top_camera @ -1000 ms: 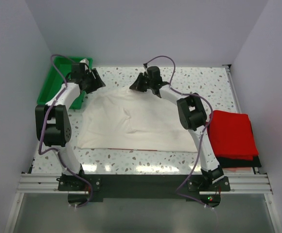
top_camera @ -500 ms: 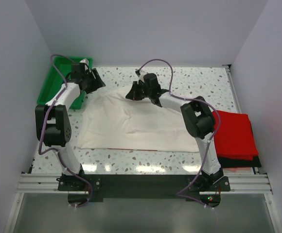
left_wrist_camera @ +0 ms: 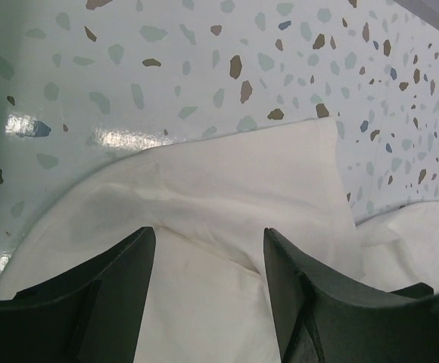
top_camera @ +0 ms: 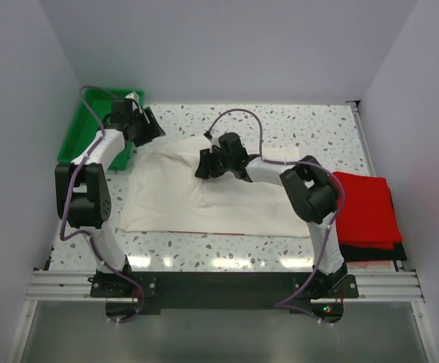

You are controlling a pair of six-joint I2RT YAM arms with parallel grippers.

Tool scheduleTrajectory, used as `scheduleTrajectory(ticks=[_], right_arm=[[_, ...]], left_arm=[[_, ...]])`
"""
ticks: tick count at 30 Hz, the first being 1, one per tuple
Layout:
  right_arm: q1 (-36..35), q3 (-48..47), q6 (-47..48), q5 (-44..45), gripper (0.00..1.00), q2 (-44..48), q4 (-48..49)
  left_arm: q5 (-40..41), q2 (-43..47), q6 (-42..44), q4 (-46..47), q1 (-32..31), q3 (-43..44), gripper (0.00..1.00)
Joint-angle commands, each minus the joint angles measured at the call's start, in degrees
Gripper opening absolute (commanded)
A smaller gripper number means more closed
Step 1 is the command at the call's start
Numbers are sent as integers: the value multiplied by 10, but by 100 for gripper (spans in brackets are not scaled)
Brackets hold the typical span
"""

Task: Fold and stack the t-shirts
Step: Fold the tshirt

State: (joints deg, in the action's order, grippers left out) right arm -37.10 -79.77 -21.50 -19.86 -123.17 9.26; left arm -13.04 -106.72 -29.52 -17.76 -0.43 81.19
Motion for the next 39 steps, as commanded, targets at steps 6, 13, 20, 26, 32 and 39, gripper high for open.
scheduleTrajectory(ticks=[6,13,20,26,32,39], right_arm=[[26,23,-23,45,45,116,18],[100,-39,-76,36,44,85,-33],[108,-177,-45,31,48,-27,-124],[108,-252,-40,61,49,-85,-194],[107,-232,-52,55,49,-94,-189],[101,-248,-72,13,49,-123,-182]], left_arm=[[-12,11,-4,15,4,-3,64],[-14,12,-4,16,4,-3,64],[-17,6,-5,18,4,-2,64],[-11,9,0,15,4,0,64],[-15,5,-3,16,4,0,64],[-15,7,-3,16,4,0,64]])
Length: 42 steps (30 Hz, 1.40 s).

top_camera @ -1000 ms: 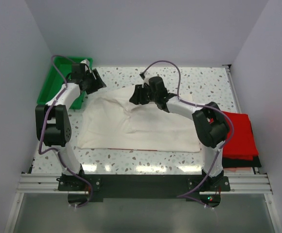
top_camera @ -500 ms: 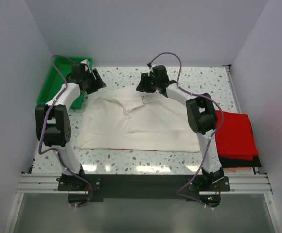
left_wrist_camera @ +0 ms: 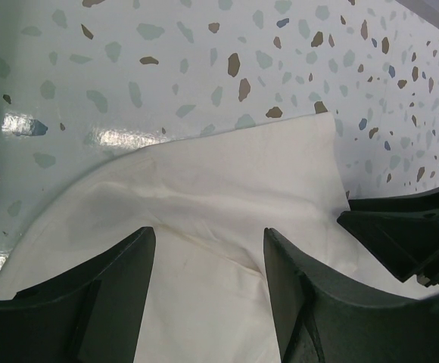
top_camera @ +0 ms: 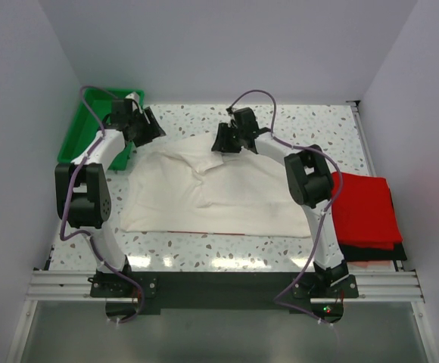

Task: Fold and stack the t-shirts
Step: Fold the tshirt

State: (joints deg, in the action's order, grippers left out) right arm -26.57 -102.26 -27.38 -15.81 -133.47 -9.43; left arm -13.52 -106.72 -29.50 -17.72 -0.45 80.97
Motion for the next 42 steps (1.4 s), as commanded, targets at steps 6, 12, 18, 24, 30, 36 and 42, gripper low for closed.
scheduleTrajectory(ticks=[6,12,18,24,30,36,42], right_arm=[[-7,-55,-22,-42,47,-42,-5],[-7,-75,-50,-74,25,-48,19],[-7,-79,-90,-120,2,-31,81],[-18,-58,-100,-143,1,24,129],[-63,-1,-62,-135,1,89,125],[-132,94,-19,-104,1,147,128],[-197,172,45,-52,13,177,103]], left_arm=[[-9,9,-3,15,4,2,64],[-11,13,-4,15,4,2,64],[-21,33,-15,14,4,-2,64],[11,83,-61,-26,19,-24,64],[31,190,-115,-11,40,-106,64],[49,289,-137,-21,47,-209,68],[53,369,-161,10,50,-316,75]])
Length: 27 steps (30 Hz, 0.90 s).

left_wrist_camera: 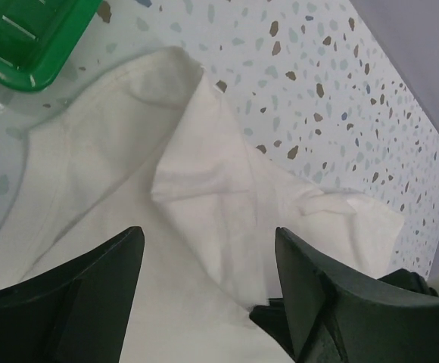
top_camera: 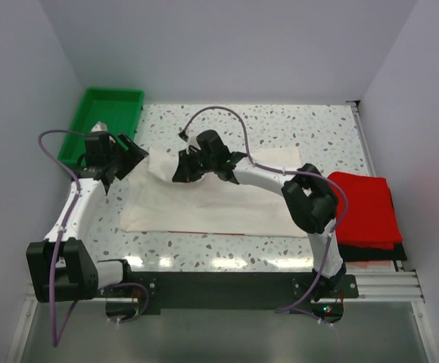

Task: Fold and stack the t-shirts
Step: Fold the tshirt

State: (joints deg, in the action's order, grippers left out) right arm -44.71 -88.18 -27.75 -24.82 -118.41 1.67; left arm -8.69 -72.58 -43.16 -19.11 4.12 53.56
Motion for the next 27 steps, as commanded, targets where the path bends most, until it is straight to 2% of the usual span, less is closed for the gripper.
scheduleTrajectory(ticks=[1,2,3,6,12,16,27], right_arm=[[-18,47,52,50,16,31,-8],[-20,55,52,53,20,34,-8],[-20,64,50,57,29,40,-4],[-20,104,46,80,46,75,9],[-20,152,29,137,47,138,9],[-13,181,7,166,47,166,9],[39,227,-23,159,46,218,10]], left_arm=[[-7,32,-30,33,5,-54,76],[-13,35,-32,40,4,-64,76],[-18,33,-34,48,4,-81,76],[-25,27,-40,63,4,-113,76],[-6,9,-61,86,4,-162,68],[48,10,-61,60,3,-164,60],[63,-28,-46,87,-3,-186,52]])
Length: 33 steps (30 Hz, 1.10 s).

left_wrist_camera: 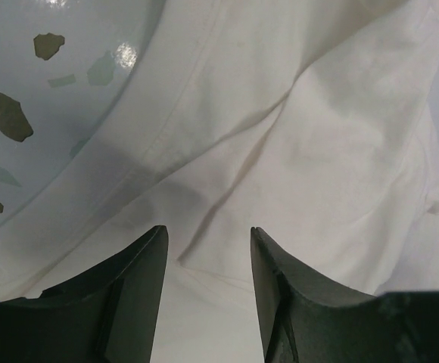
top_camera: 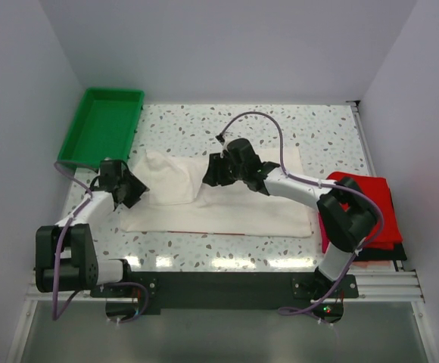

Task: Fold and stack the t-shirts
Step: Fold the tshirt

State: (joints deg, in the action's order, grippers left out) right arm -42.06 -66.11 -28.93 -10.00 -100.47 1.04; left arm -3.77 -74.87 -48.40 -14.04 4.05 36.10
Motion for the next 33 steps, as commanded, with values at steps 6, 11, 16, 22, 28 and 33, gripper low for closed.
scheduleTrajectory(ticks=[6,11,16,22,28,33], right_arm=[[44,33,-29,-13,45,55,32],[57,42,-32,-18,45,59,33],[66,46,-36,-23,44,58,34],[71,48,-36,-24,44,58,34],[79,51,-39,-26,44,62,34],[88,52,-41,-23,43,69,28]], left_arm=[[4,-21,7,57,-15,-19,48],[2,-28,8,66,-28,-20,46],[6,-34,7,67,-34,-17,43],[14,-39,6,66,-35,-15,40],[6,-44,5,74,-51,-14,32],[-1,-41,8,74,-54,-5,24]])
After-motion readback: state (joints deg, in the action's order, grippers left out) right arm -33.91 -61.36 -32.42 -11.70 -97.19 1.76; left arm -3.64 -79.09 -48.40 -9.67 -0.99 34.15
